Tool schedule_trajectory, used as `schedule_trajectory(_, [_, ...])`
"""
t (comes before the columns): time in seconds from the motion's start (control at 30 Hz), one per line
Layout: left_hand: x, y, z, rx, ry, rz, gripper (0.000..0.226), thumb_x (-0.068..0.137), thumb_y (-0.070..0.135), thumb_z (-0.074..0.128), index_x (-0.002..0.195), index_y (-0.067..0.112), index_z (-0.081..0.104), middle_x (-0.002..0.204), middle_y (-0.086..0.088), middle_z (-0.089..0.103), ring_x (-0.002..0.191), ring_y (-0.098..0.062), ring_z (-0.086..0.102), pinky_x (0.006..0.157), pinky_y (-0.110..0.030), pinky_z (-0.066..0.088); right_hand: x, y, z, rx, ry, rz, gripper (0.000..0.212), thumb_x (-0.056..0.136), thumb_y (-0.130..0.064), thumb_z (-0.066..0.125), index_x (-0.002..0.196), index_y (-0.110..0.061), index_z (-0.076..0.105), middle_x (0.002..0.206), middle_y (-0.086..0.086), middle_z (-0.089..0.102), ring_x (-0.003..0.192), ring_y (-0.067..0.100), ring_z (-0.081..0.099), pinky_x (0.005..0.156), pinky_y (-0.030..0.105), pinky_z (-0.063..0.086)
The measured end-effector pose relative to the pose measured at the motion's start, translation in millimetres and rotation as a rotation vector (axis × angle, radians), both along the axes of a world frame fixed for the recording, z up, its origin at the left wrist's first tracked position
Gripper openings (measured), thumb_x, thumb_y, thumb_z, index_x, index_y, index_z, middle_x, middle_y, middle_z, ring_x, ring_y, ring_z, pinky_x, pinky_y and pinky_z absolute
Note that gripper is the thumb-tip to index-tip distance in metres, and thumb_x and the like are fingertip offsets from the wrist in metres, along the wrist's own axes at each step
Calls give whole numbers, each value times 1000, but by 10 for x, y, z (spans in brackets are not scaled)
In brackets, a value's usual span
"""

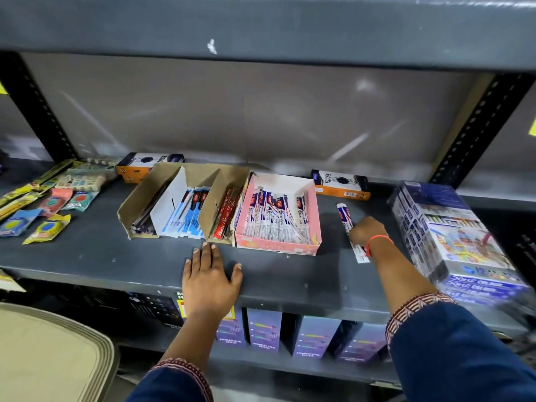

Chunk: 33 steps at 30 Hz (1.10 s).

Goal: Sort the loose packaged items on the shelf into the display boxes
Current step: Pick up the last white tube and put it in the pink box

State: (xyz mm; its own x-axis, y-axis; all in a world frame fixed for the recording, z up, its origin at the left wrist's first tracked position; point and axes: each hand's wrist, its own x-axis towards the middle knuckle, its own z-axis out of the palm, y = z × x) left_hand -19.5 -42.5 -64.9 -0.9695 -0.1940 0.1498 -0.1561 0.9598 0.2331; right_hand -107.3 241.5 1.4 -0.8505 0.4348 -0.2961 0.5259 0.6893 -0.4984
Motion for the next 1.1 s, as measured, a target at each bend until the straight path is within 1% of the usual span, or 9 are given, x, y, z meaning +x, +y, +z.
schedule_trajectory(0.1, [-3,1,7,-3,-3,4,81,78,56,13,144,10,21,154,-10,22,143,-25,15,117,-38,8,-18,21,-4,-19,-20,10,36,86,-3,52,121,7,55,123,27,60,109,39,61,86,37,50])
schedule_trajectory(0.3, [1,0,9,7,-5,3,80,79,56,16,144,9,22,154,-11,24,143,-26,16,117,-40,9,-31,59,-56,-104,-15,-15,30,86,-9,53,111,5,61,112,26,64,96,37,63,72,32,45])
schedule_trajectory(0.37, [6,10,17,22,-7,2,80,79,55,17,144,8,23,154,-12,24,143,-27,16,117,-40,9,-25,94,-60,-173,-2,-35,21,82,-7,55,98,2,64,98,26,62,92,36,63,74,33,47])
schedule_trajectory(0.43, [8,10,26,17,-17,-1,81,78,55,16,144,9,22,154,-11,22,143,-26,14,117,-39,8,-16,120,-43,-262,9,-55,6,79,-2,54,79,1,59,81,23,55,75,32,57,68,31,44])
schedule_trajectory(0.5, [4,4,33,18,-19,-3,80,80,55,16,144,9,21,154,-11,21,143,-26,14,117,-39,7,9,138,-13,-291,25,-81,22,78,-2,53,58,-4,47,60,14,44,52,26,43,52,25,37])
schedule_trajectory(0.57, [0,-7,29,18,-22,-11,75,85,55,19,145,9,19,155,-11,20,143,-26,13,117,-39,6,55,124,20,-340,65,-103,33,79,-1,52,50,-10,38,52,7,33,43,20,30,42,21,25])
schedule_trajectory(0.7, [1,-13,10,19,-36,-22,71,90,53,27,146,9,14,156,-11,17,144,-25,10,117,-39,4,153,20,69,-602,203,-146,34,83,7,51,55,-11,43,51,5,32,24,8,30,26,8,19])
schedule_trajectory(0.87, [22,2,49,17,-46,-18,80,80,54,12,145,8,15,155,-12,17,143,-27,11,117,-40,4,260,-243,328,-864,471,-159,20,79,5,63,75,-14,61,36,-10,58,30,-3,42,30,8,29])
schedule_trajectory(1.1, [25,-7,57,36,-50,-38,70,91,47,30,145,4,16,154,-16,19,142,-29,14,117,-42,6,406,-738,482,-1015,437,-32,21,73,4,70,66,-14,64,40,-8,64,36,0,48,36,12,31])
